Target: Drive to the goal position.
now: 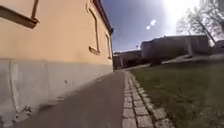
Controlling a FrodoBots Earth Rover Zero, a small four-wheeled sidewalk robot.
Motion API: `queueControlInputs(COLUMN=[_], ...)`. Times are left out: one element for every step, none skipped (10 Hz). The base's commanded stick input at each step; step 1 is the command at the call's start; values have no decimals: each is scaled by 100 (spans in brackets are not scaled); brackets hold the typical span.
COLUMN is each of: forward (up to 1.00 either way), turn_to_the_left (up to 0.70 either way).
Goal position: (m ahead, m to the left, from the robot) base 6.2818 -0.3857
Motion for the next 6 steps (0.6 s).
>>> queueControlInputs(forward=[70, 70, 70, 70, 70, 70], turn_to_the_left=[0, 0, 0, 0, 0, 0])
